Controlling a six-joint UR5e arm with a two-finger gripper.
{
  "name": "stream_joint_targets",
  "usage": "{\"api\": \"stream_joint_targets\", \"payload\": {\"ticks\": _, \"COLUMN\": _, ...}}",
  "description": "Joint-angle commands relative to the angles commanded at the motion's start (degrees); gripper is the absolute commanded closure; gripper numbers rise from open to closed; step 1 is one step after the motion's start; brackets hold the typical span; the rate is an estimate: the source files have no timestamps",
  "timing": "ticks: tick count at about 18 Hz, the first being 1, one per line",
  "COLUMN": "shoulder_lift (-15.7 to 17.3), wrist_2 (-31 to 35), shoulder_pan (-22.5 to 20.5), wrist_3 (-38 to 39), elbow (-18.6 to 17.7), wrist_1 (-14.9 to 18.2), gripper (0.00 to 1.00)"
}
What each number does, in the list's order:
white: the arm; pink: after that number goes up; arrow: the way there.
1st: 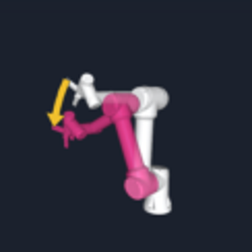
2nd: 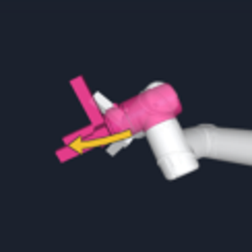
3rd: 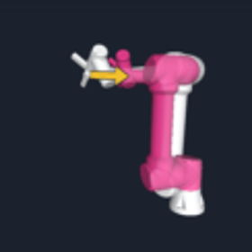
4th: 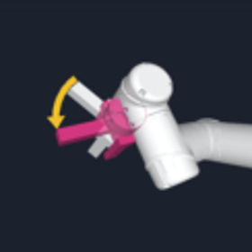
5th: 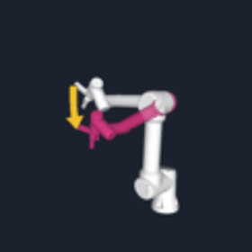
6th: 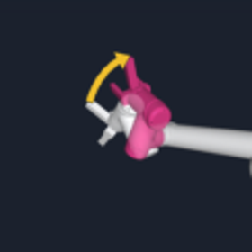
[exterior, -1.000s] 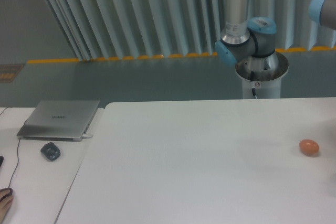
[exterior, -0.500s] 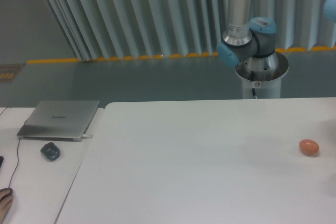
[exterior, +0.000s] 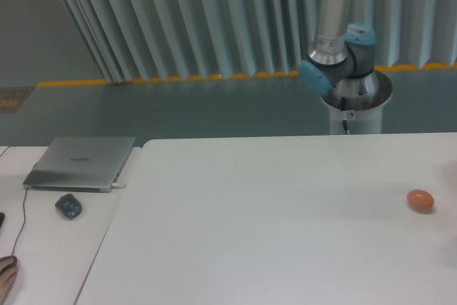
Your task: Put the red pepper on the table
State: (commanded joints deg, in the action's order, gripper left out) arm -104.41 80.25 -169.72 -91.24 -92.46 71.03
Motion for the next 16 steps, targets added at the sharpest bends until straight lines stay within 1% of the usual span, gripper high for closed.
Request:
{"api": "stream_joint_targets", "payload": {"ticks": 2, "shoulder_lift": -0.36, "wrist_2": -0.09, "shoulder_pan": -0.44, "wrist_3": 0.36, "elbow": -0.79, "wrist_1": -1.67, "gripper": 0.00}}
{"api": "stream_joint_targets", "payload": {"ticks": 5, "shoulder_lift": -2.02, "wrist_2": -0.09, "shoulder_pan": -0.88, "wrist_3": 0.36, "elbow": -0.88, "wrist_1": -4.22, "gripper": 0.00}}
{"api": "stream_joint_targets", "payload": {"ticks": 7, "shoulder_lift": -2.81, "wrist_2": -0.09, "shoulder_pan": -1.14, "wrist_3": 0.36, "elbow": -0.88, "wrist_1": -4.84, "gripper": 0.00}}
{"api": "stream_joint_targets", "payload": {"ticks": 12, "shoulder_lift": -5.28, "wrist_2": -0.01, "shoulder_pan": -1.14, "wrist_3": 0.63, "elbow": -1.06, "wrist_1": -8.09, "gripper": 0.00}}
{"api": "stream_joint_targets", "payload": {"ticks": 16, "shoulder_lift": -6.16, "wrist_2": -0.01, "shoulder_pan": -1.49, "wrist_3": 0.54, "elbow": -1.06, "wrist_1": -8.88, "gripper": 0.00}}
